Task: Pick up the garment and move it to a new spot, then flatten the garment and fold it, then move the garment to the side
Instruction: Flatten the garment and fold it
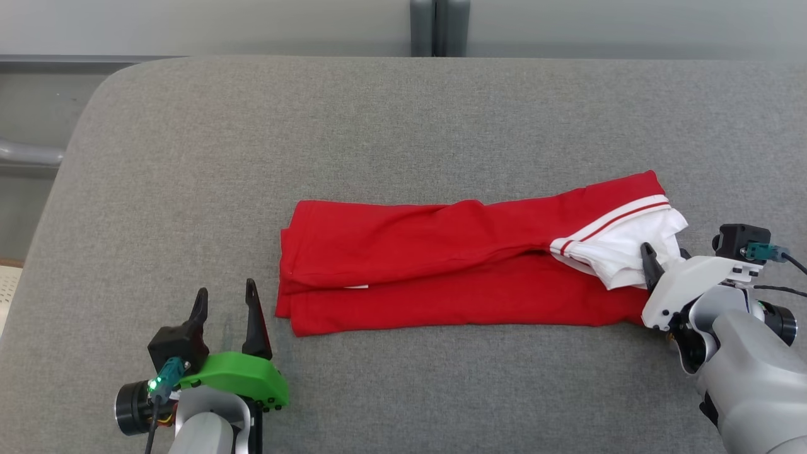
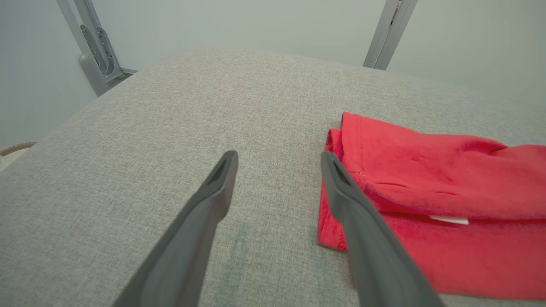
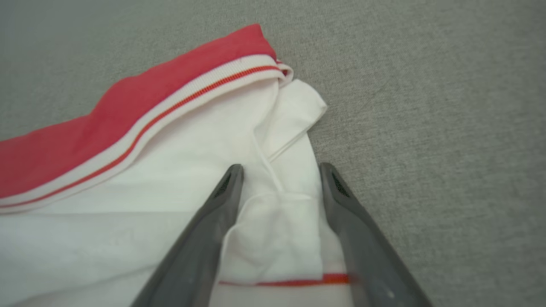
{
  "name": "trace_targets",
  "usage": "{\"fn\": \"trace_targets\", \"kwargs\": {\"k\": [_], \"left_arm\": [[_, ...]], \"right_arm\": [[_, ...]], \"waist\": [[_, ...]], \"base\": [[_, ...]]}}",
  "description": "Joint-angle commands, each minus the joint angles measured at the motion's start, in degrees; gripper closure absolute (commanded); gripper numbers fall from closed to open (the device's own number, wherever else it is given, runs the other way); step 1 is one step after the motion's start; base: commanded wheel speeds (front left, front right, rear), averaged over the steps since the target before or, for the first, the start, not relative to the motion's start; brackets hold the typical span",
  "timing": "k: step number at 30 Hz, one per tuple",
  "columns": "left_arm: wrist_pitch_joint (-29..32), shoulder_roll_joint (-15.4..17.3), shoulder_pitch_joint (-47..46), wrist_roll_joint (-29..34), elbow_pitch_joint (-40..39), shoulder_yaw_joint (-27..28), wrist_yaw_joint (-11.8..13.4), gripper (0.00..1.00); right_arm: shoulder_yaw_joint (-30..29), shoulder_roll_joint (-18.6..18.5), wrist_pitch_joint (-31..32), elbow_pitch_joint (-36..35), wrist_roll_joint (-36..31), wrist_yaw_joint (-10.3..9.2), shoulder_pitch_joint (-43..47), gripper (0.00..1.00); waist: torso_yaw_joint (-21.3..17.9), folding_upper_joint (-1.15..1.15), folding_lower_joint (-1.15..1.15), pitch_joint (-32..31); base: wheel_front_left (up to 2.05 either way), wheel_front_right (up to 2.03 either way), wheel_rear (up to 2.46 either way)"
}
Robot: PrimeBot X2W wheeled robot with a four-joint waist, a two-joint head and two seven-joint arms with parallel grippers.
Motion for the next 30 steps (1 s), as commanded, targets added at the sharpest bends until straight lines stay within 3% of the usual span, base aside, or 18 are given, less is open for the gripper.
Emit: {"fn": "trace_targets", "kwargs": {"k": [1, 10, 16, 23, 30], "left_arm": [[-0.15, 0.19, 0.41, 0.22, 0.08, 0.13, -0.07, 0.0], [-0.15, 0.18, 1.41, 0.74, 0.91, -0.87, -0.35, 0.0], [-0.15, 0.19, 2.01, 1.24, 1.54, -2.38, -0.57, 0.0], [-0.15, 0.2, 2.32, 0.47, 1.77, -3.52, -0.05, 0.0], [-0.15, 0.2, 2.54, 2.06, 1.64, -4.78, 0.0, 0.0]], "right_arm": [[0.61, 0.6, 1.07, 1.44, 0.46, -0.06, 1.23, 1.0], [-0.9, -1.36, -6.26, 0.94, 2.26, -0.09, 0.55, 1.0], [-1.86, -1.55, -7.91, -0.95, 1.74, -0.08, 1.29, 1.0], [-0.77, 0.99, -8.14, -8.7, 1.16, -0.07, 3.17, 1.0], [3.8, 3.57, -8.1, -17.03, 3.83, -0.04, 5.39, 1.0]], "waist": [[-0.11, 0.0, 0.0, -0.12], [-2.33, 0.0, 0.0, -2.8], [-4.57, 0.0, 0.0, -4.52], [-5.36, 0.0, 0.0, -5.35], [-2.22, 0.0, 0.0, -5.79]], "base": [[0.0, 0.0, 0.0], [0.0, 0.0, 0.0], [0.0, 0.0, 0.0], [0.0, 0.0, 0.0], [0.0, 0.0, 0.0]]}}
